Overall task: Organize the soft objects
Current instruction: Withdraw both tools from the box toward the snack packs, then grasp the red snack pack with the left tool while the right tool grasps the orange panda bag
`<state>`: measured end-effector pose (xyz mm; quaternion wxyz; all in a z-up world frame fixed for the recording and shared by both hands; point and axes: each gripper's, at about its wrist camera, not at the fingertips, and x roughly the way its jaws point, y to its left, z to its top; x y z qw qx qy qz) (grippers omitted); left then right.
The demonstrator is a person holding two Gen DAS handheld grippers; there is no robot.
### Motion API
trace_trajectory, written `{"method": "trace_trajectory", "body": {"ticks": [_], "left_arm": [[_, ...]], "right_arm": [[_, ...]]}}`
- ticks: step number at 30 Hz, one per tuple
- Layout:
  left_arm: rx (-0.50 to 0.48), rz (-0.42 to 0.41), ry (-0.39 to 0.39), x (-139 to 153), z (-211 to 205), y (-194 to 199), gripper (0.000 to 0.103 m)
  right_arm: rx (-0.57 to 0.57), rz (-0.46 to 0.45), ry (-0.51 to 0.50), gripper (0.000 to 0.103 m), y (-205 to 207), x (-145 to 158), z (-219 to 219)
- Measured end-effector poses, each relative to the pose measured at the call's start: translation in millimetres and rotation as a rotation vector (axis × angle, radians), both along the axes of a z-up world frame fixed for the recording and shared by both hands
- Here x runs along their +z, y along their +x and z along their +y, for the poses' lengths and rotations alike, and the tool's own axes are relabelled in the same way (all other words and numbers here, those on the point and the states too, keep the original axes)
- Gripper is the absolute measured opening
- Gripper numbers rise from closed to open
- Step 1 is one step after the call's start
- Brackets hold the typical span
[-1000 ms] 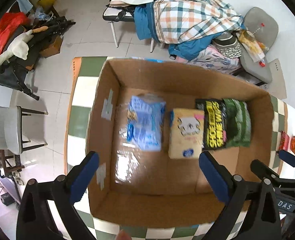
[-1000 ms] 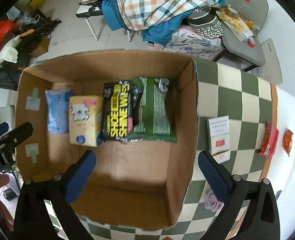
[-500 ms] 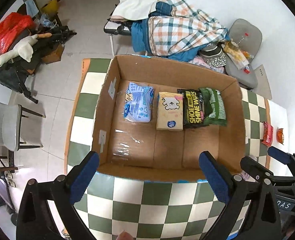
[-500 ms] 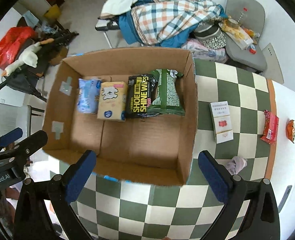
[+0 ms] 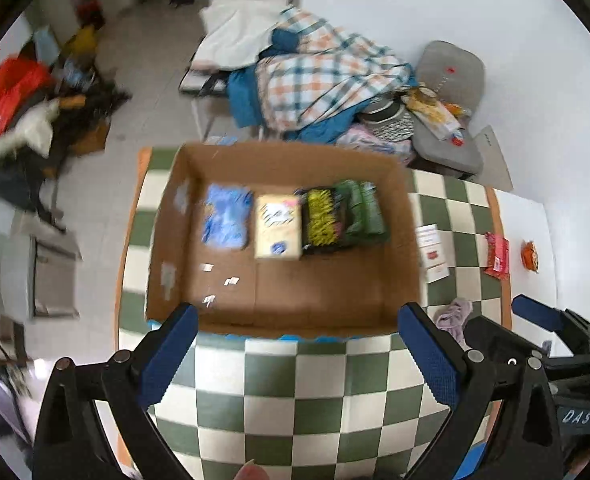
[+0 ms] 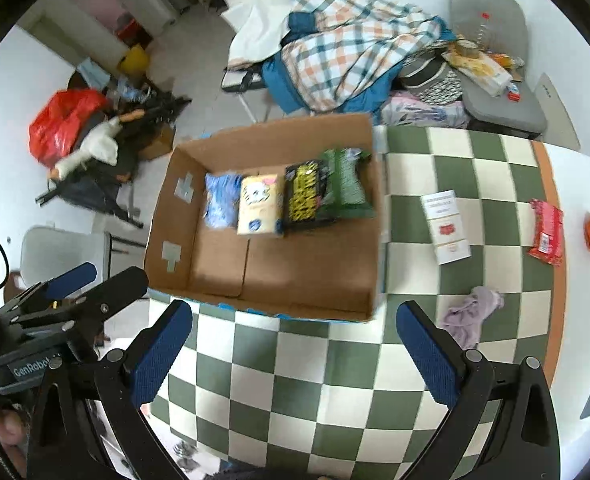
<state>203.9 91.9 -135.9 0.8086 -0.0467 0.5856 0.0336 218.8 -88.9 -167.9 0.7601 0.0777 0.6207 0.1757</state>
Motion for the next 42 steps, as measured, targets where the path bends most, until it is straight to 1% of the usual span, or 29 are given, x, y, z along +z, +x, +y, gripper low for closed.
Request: {"method": "trace_trajectory", "body": {"ticks": [1,3,6,8,9,10,12,16,19,21,24,27,30,31,33,35,36,37,39,40,42], "left_arm": [[-0.02,-0.01,0.035,3,-12,3,0.102],[-0.067,-0.031,0.147,8,-47,14,0.102],[-0.129,-0.063,0.25,6,-91,30,0.102],[-0.174,-0.069,0.313,-1,-125,45,0.102],[-0.192,-0.063,0.329,-6,-140,52,0.102],[-0.212,-0.06,0.334,-11,-158,60,0.102],[-0.248,-0.054,0.344,-20,-188,74,0.102],[-0.326,-0.03,0.345,-43,-255,99,0.102],[-0.381,0.027,0.299,-70,-312,122,0.102],[-0.406,0.073,0.266,-89,-342,135,0.102],[-0.436,0.168,0.203,-124,-386,159,0.102],[-0.433,0.276,0.129,-165,-419,180,0.102],[-0.42,0.41,0.038,-212,-441,201,0.102],[-0.402,0.456,0.021,-231,-445,207,0.102],[-0.369,0.514,-0.013,-257,-448,212,0.102],[-0.346,0.577,-0.049,-285,-451,217,0.102],[-0.342,0.596,-0.058,-296,-454,218,0.102],[-0.341,0.602,-0.059,-301,-455,218,0.102],[-0.337,0.619,-0.075,-314,-459,219,0.102],[-0.339,0.624,-0.081,-318,-460,219,0.102],[-0.347,0.615,-0.061,-324,-465,219,0.102]], "right_arm": [[-0.017,-0.006,0.005,0.103,1,3,-12],[-0.055,-0.017,0.0,0.103,5,7,-36],[-0.125,-0.026,-0.031,0.103,12,8,-82],[-0.174,-0.025,-0.051,0.103,18,6,-117],[-0.198,-0.026,-0.068,0.103,21,5,-135],[-0.226,-0.029,-0.09,0.103,25,3,-158],[-0.265,-0.026,-0.114,0.103,32,0,-190],[-0.343,-0.006,-0.167,0.103,48,-12,-265],[-0.394,0.015,-0.213,0.103,64,-26,-326],[-0.423,0.037,-0.236,0.103,76,-39,-365],[-0.446,0.075,-0.254,0.103,93,-62,-413],[-0.473,0.146,-0.251,0.103,119,-100,-467],[-0.491,0.208,-0.206,0.103,141,-138,-505],[-0.499,0.236,-0.196,0.103,150,-157,-519],[-0.507,0.286,-0.183,0.103,163,-187,-539],[-0.505,0.326,-0.17,0.102,170,-212,-543],[-0.504,0.352,-0.158,0.1,175,-226,-549],[-0.5,0.368,-0.151,0.095,176,-236,-550],[-0.487,0.396,-0.14,0.09,181,-253,-554],[-0.478,0.406,-0.141,0.09,184,-262,-555],[-0.457,0.419,-0.143,0.09,187,-273,-554]]}}
